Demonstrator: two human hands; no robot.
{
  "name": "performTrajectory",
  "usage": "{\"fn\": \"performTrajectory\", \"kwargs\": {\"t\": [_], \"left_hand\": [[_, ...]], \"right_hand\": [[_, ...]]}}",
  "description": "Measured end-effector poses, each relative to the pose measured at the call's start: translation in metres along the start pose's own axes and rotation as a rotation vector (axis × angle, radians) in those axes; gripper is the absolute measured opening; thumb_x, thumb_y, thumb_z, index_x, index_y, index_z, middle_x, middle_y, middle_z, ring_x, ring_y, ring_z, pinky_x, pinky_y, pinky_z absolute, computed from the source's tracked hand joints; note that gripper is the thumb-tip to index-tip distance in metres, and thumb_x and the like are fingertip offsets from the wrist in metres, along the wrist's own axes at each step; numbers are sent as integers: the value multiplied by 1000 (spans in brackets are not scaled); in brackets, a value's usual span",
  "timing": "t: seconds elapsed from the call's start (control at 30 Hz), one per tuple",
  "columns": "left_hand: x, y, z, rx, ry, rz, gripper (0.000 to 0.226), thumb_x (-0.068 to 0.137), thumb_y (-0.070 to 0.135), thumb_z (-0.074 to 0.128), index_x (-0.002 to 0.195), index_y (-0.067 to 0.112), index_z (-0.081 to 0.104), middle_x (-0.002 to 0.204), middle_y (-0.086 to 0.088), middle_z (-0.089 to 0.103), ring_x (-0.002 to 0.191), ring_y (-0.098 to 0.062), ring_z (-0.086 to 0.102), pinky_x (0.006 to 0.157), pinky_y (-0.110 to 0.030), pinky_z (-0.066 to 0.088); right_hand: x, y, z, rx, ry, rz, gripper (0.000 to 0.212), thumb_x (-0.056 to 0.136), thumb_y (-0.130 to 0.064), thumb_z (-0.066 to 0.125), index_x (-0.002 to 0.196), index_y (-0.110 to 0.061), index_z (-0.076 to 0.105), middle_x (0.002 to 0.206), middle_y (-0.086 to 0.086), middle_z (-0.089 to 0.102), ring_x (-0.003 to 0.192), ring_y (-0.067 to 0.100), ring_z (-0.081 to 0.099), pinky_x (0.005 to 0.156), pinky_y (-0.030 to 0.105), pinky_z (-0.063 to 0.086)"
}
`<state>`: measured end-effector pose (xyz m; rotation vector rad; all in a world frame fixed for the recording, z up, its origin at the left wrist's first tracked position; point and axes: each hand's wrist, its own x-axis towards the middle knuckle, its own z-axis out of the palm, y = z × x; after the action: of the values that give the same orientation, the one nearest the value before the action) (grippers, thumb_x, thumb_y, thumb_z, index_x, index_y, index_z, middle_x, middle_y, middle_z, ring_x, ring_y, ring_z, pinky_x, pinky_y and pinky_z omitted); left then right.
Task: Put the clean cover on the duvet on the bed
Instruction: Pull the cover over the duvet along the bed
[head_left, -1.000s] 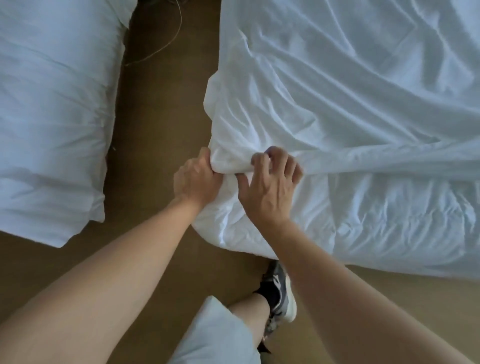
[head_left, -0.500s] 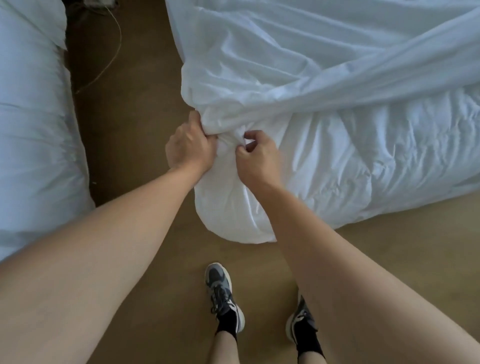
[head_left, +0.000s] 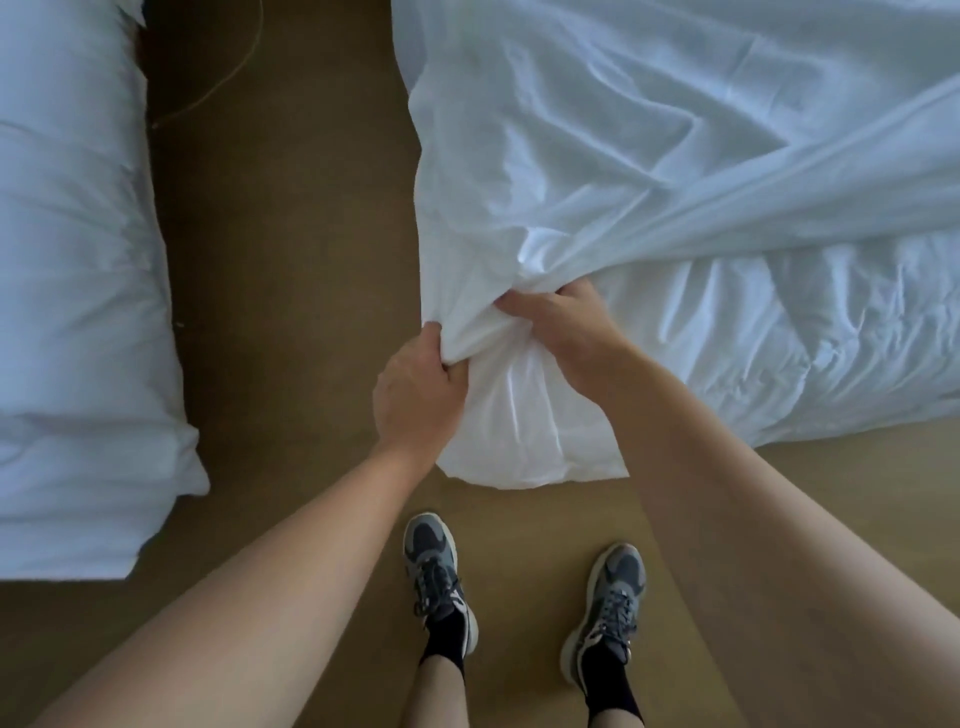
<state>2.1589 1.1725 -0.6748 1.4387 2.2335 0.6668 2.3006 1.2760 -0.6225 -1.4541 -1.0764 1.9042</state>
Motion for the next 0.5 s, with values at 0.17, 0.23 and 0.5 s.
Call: {"fn": "performTrajectory", "kwargs": {"t": [0.17,0.23,0.5], "left_hand": [[37,-9,-16,160,-7,-43,27,97,46,42,102,20,49,95,-1,58,74,-26,58,64,-41,53],[55,-12,-14,210,29,-118,31,93,48,49,108,20,49,107,-3,57,85,-26,56,69,-41,50],[55,-15,41,-510,-216,-696,46,95,50,41,106,15,69,100,-6,71,99,-28,66,87,-40,54]], "right_hand": [[7,5,-6,86,247,115,6,91,-26,70,95,-22,68,79,-6,74,71,13,71,65,28,59],[10,10,-6,94,220,203,11,93,-30,67,95,-20,67,75,-4,72,67,13,67,62,28,56],[11,32,3,-464,225,-11,28,79,-30,75,103,-21,64,89,-9,66,87,16,68,78,35,59]]}}
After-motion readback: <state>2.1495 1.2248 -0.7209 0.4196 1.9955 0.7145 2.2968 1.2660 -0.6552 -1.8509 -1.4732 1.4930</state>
